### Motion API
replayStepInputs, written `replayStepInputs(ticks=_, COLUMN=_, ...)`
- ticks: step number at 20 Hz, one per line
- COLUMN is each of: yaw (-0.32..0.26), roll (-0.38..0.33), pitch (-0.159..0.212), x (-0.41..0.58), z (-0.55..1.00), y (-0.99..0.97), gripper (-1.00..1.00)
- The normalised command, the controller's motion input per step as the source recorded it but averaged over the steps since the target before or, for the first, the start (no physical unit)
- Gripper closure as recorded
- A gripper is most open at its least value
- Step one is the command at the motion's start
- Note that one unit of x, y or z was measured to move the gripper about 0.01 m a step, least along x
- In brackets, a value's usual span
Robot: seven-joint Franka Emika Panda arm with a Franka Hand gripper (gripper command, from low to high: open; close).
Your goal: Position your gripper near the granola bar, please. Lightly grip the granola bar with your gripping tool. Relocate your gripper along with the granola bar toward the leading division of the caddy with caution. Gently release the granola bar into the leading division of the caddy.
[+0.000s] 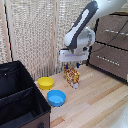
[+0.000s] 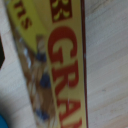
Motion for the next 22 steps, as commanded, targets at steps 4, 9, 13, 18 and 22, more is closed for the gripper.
replayStepInputs(ticks=4, yaw=0.001, roll=-0.021, pitch=0.054, x=0.199, z=-0.05, y=-0.02, gripper=1.00)
replayStepInputs(ticks=9, yaw=0.000, roll=0.000, pitch=0.016, x=0.139, z=-0.04, y=0.00, gripper=1.00)
replayStepInputs(ticks=13, yaw=-0.002, roll=0.000, pitch=0.001, x=0.020, z=-0.05, y=0.06, gripper=1.00)
replayStepInputs(ticks=18, yaw=0.000, roll=0.000, pitch=0.002, x=0.000, z=0.00, y=0.05, gripper=1.00)
replayStepInputs(ticks=22, yaw=-0.010, roll=0.000, pitch=0.000, x=0.019, z=0.01, y=0.01, gripper=1.00)
